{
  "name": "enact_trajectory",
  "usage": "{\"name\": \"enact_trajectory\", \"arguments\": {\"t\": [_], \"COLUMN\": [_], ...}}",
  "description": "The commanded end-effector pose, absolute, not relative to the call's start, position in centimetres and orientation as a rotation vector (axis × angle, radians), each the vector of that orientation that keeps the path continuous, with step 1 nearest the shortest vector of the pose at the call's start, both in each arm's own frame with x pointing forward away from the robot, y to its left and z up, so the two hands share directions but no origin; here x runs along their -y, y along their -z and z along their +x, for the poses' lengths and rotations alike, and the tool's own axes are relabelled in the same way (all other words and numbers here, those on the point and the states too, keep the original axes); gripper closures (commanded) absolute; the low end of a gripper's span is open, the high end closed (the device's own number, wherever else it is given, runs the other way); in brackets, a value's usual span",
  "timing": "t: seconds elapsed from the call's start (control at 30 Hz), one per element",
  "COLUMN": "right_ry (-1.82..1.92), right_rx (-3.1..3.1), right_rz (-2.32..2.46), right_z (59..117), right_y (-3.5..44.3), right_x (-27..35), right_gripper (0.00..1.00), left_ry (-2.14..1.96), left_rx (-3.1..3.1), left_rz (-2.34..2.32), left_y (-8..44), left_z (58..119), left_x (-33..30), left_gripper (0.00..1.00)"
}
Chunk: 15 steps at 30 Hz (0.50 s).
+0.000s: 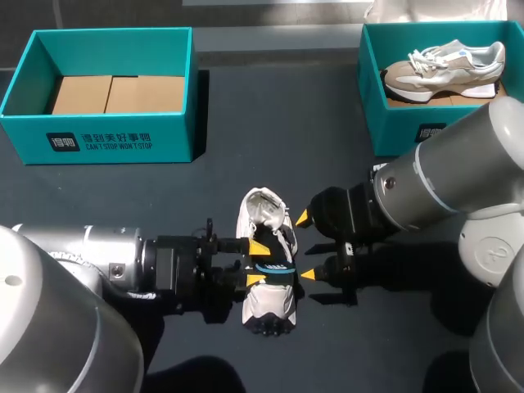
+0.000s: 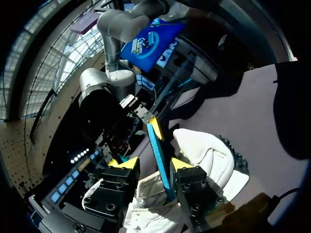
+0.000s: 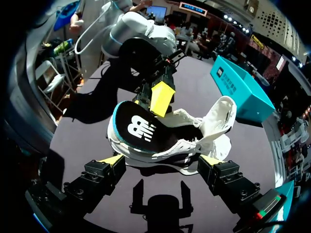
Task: Take the shoe out of the shoebox, open the shoe tongue, remove and reinsert the insole, then place the shoe into the shoebox
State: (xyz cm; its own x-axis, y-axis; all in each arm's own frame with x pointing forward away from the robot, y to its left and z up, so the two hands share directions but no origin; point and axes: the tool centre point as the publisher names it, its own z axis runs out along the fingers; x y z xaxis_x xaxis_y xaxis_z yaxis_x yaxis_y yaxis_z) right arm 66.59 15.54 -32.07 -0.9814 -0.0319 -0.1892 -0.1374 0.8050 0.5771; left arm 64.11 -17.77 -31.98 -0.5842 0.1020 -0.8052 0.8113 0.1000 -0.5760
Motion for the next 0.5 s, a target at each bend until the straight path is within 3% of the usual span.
{"name": "enact_trajectory", "arguments": {"t": [0.03, 0.1, 0.17, 0.5], "right_ry": [-0.921, -0.921, -0.921, -0.921], "right_rx": [-2.818, -2.818, -2.818, -2.818], "right_rz": [-0.131, -0.131, -0.131, -0.131], "right_z": [66.4, 66.4, 66.4, 66.4], "right_y": [32.1, 32.1, 32.1, 32.1], "right_x": [-15.6, -15.6, -15.6, -15.6], "right_gripper": [0.00, 0.00, 0.00, 0.00], "left_ry": [1.538, 1.537, 1.532, 1.422], "left_rx": [-1.816, -1.843, -1.866, -1.955], "left_rz": [0.919, 0.937, 0.953, 0.999], "left_y": [32.2, 32.9, 33.5, 36.3], "left_z": [63.4, 63.2, 63.1, 64.5], "left_x": [18.0, 18.5, 18.9, 18.5], "left_gripper": [0.67, 0.78, 1.00, 1.00]}}
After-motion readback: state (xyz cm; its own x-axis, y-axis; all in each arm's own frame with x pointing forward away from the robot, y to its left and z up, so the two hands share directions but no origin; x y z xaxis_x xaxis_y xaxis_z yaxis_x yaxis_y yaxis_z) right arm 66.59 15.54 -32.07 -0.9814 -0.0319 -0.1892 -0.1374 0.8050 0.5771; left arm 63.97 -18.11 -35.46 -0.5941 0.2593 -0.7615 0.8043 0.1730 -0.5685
